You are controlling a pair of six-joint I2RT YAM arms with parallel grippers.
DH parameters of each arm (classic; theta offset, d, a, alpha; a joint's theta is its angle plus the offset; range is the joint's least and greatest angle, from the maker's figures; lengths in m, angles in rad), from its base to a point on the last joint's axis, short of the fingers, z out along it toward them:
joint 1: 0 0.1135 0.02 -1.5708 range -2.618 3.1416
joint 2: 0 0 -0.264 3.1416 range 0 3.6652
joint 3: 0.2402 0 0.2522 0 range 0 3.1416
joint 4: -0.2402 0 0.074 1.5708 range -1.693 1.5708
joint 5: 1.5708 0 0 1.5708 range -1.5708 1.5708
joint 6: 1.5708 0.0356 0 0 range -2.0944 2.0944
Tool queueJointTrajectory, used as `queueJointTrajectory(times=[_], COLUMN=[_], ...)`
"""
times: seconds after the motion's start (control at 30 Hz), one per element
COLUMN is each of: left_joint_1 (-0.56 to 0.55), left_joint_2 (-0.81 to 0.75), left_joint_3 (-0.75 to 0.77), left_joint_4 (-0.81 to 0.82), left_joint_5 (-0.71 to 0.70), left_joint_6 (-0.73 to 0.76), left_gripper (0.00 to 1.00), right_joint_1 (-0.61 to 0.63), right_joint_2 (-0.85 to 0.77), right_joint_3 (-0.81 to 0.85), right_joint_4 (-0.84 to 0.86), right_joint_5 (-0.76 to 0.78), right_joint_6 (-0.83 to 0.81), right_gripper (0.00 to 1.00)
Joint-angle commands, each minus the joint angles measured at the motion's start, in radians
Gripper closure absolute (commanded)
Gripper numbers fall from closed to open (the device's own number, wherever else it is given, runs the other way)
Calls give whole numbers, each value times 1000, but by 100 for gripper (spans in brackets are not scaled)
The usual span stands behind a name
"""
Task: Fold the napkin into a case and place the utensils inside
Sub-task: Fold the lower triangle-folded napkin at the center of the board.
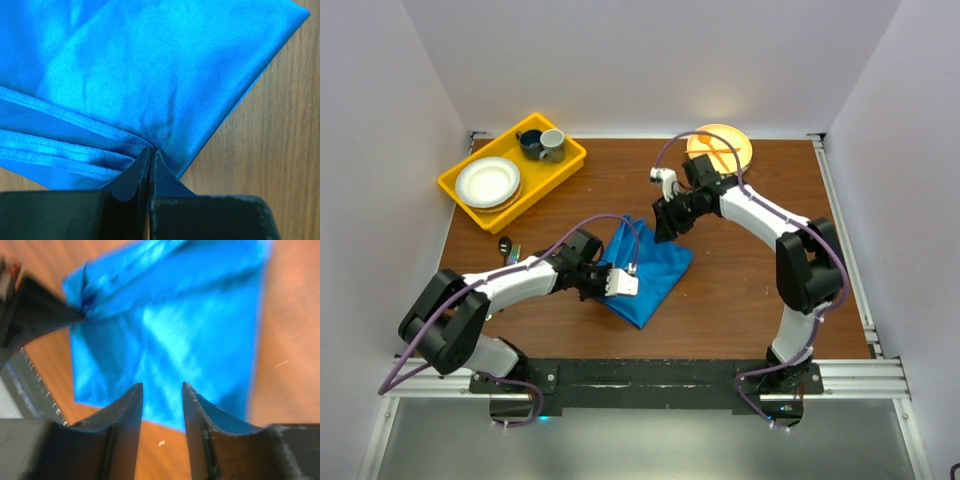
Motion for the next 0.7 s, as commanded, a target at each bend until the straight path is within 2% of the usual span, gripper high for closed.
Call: queueJointTrajectory(times=[0.0,0.07,0.1,0.37,0.67], left_joint_1=[5,5,3,0,2], left_joint_2=[12,17,19,20,35], left_joint_3=[-24,-23,-24,-33,-23], left_joint_4=[-46,-49,-49,-51,-38], left_joint_5=[-18,-16,-13,-21,-15], left_joint_6=[126,141,155,195,181], left_gripper=[100,100,100,100,100], right_joint_1=[-13,-11,-11,1,65], right_joint_2=[50,83,99,293,381], right_joint_3=[196,230,256,403,482], right_joint_4=[-2,50,73,129,127], right_joint_5=[8,20,42,125,289], right_joint_6=[16,70,138,413,526], right_gripper=[50,41,39,33,29])
